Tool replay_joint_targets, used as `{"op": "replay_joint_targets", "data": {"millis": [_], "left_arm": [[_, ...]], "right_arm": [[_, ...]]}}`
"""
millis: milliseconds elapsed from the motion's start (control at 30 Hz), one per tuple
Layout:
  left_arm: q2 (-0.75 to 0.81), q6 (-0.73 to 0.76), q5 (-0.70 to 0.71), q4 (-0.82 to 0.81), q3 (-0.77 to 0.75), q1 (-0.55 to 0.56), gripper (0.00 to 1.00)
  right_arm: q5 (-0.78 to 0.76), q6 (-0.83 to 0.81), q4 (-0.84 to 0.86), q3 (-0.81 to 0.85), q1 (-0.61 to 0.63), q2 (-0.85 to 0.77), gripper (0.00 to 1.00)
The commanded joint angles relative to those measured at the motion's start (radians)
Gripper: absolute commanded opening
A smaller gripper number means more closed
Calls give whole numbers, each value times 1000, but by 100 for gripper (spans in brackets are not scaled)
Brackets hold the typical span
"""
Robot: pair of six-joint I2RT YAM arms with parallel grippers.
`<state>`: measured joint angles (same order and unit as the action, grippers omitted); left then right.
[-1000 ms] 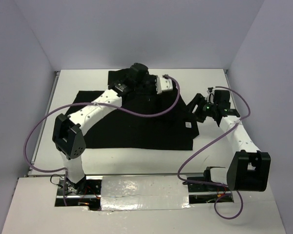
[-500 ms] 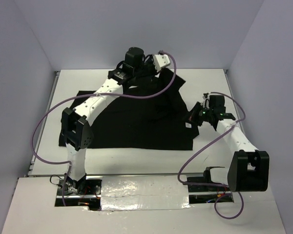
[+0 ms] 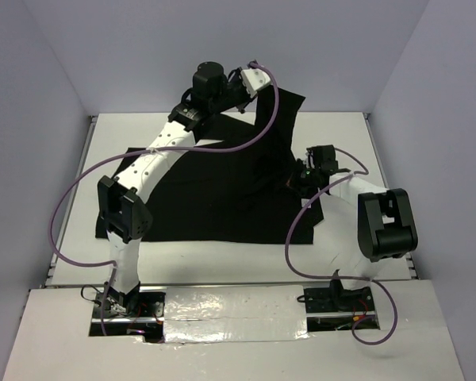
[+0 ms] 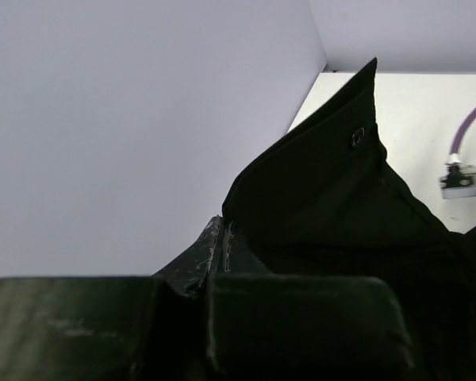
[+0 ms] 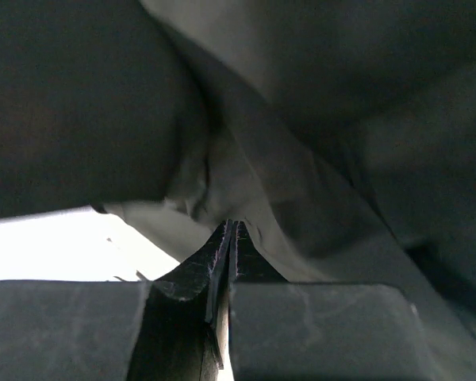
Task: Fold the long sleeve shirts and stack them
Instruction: Fold the shirt
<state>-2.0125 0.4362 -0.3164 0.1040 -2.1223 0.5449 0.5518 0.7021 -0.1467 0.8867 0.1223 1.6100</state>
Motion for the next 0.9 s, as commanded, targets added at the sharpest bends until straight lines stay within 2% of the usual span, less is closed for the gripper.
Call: {"op": "replay_joint_targets", "data": {"millis": [0, 67, 100, 133, 167, 233, 267, 333, 367, 433, 500, 600, 867], "left_arm": [[58, -46, -97, -55, 5, -36, 0], [80, -36, -140, -44, 27, -42, 0], [86, -25, -153, -43, 57, -42, 0], [93, -25, -161, -44, 74, -42, 0], [100, -27, -176, -43, 87, -42, 0], [101, -39, -191, -40, 105, -40, 0], [98, -43, -199, -41, 110, -40, 0], [93, -53, -204, -36, 102, -39, 0], [87, -53, -211, -33, 93, -39, 0], [84, -50, -222, -21, 87, -39, 0], [84, -36, -234, -17, 88, -39, 0], [90, -22, -240, -13, 104, -39, 0], [104, -10, -248, -21, 134, -36, 0]], "right_arm": [[14, 48, 101, 64, 13, 22, 0], [10, 39, 108, 49, 7, 7, 0], [13, 25, 124, 35, 1, -36, 4], [10, -22, 143, 20, 0, -68, 10], [-4, -61, 172, -9, 3, -111, 23], [-81, -195, 162, -29, 8, -255, 37], [-111, -246, 162, -47, 8, -353, 48], [-147, -383, 164, -54, 13, -444, 58], [-157, -427, 165, -49, 14, -508, 68], [-149, -525, 190, -8, 14, -536, 75], [-119, -601, 184, 47, 13, -512, 78], [-118, -677, 103, 241, 8, -412, 79], [-129, -831, -56, 495, -3, -217, 81]]}}
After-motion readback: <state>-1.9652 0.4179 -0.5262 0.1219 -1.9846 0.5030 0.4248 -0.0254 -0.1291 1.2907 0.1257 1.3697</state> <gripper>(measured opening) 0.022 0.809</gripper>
